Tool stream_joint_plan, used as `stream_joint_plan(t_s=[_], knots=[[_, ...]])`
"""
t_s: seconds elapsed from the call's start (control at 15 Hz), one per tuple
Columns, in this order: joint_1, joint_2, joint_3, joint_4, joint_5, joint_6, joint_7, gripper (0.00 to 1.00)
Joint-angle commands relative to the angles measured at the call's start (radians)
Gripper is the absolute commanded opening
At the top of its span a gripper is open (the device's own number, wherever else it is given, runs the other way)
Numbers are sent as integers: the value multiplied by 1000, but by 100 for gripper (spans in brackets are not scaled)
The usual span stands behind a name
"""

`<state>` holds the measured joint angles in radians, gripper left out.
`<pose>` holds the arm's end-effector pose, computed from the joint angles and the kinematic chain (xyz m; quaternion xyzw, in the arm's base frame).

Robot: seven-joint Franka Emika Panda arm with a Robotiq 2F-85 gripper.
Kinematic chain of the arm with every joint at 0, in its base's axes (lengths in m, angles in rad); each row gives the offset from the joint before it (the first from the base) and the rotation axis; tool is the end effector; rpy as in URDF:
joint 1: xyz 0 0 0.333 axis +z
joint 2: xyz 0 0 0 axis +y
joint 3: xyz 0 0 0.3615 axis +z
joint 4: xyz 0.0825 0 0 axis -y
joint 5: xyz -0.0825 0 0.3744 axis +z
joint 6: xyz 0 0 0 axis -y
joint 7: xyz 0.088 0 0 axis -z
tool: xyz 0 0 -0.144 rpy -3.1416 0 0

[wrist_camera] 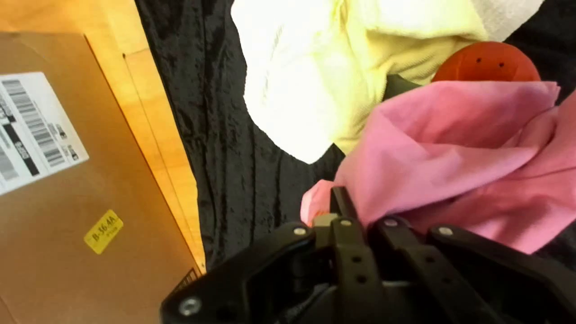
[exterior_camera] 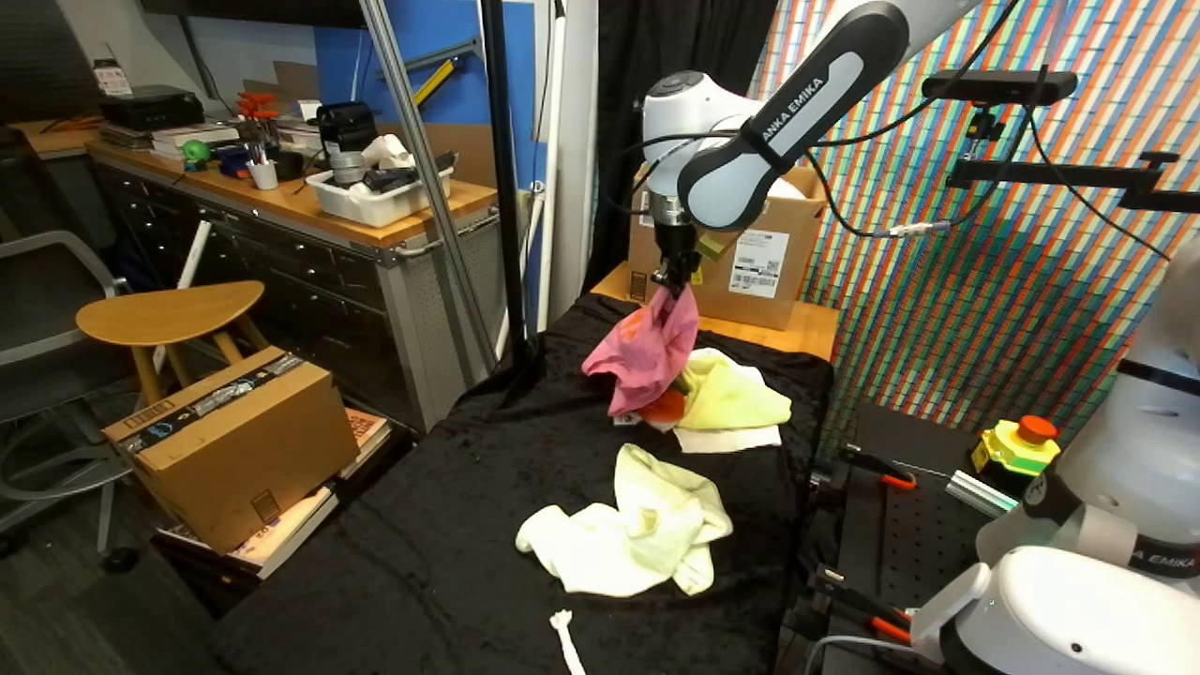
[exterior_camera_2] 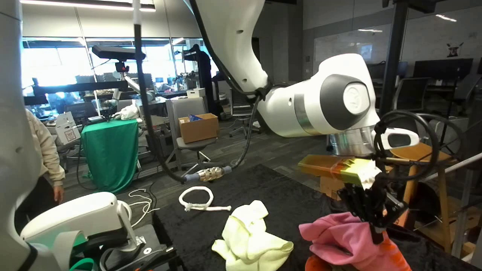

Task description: Pile up all the objects on the table

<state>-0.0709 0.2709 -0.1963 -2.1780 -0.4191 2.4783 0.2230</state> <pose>0.5506 -0.1572 0.2868 0.9847 -0.0757 0.0097 0.1566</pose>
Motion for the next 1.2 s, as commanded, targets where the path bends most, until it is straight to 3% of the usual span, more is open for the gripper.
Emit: stream_joint_plan(t_s=[0.0, 0.67, 1.13], knots=[[-43, -30, -14, -63, 53, 45, -39, 5], [-52, 1, -2, -110, 39, 28, -169, 3], [-34, 117, 26, -73, 33, 1, -265, 3]])
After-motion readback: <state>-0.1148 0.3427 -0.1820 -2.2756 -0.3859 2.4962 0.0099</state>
